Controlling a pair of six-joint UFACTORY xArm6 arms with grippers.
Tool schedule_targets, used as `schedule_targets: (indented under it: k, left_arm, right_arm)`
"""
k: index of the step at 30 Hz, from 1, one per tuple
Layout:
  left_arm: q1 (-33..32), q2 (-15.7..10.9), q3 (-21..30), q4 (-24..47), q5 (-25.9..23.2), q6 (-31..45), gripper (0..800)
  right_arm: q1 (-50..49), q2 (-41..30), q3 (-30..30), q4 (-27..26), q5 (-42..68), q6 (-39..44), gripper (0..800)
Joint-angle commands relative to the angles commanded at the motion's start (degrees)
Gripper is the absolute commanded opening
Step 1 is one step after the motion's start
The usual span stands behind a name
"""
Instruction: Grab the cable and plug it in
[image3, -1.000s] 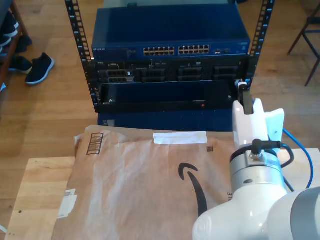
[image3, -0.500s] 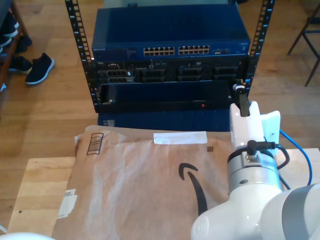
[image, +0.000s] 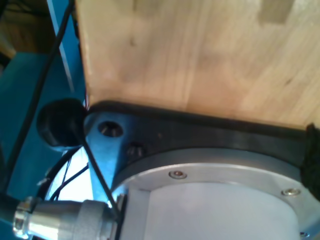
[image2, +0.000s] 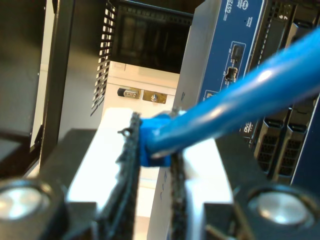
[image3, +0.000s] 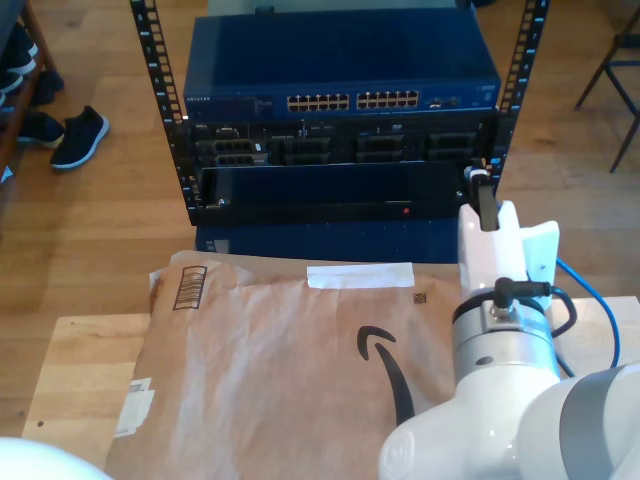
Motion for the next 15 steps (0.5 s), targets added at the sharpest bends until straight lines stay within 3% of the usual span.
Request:
schedule_targets:
  k: [4, 15]
  left_arm:
    - [0.00, 0.00, 0.00, 0.00, 0.00, 0.00, 799]
    - [0.00, 0.00, 0.00, 0.00, 0.00, 0.00, 799]
  right_arm:
    - [-0.09, 3.69, -1.76, 0.09, -0.09, 0.53, 1]
    - [0.09, 5.80, -4.31, 0.09, -0.26, 0.53, 0]
